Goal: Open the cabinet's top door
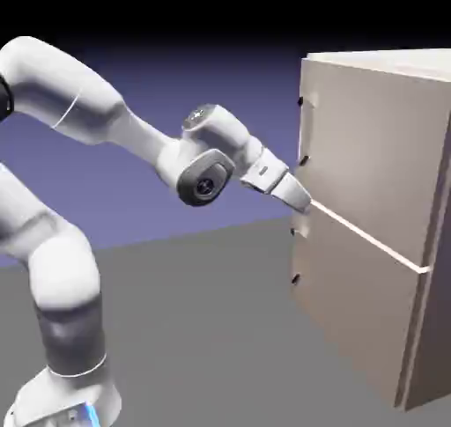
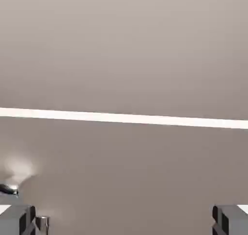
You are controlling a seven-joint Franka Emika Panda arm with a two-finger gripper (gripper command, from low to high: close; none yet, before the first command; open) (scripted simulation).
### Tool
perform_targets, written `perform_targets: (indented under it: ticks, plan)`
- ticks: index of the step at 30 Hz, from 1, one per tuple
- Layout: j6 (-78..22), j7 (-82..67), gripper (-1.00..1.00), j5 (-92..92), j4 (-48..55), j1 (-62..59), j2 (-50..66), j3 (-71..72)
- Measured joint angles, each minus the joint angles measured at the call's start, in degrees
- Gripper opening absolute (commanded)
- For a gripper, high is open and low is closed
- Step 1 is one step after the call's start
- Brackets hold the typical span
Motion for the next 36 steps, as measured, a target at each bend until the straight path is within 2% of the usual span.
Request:
perform_targets:
  ticks: [36]
  plan:
    - [-3.9, -59.9, 1.00, 89.7, 13.5, -29.5, -15.6, 35.2]
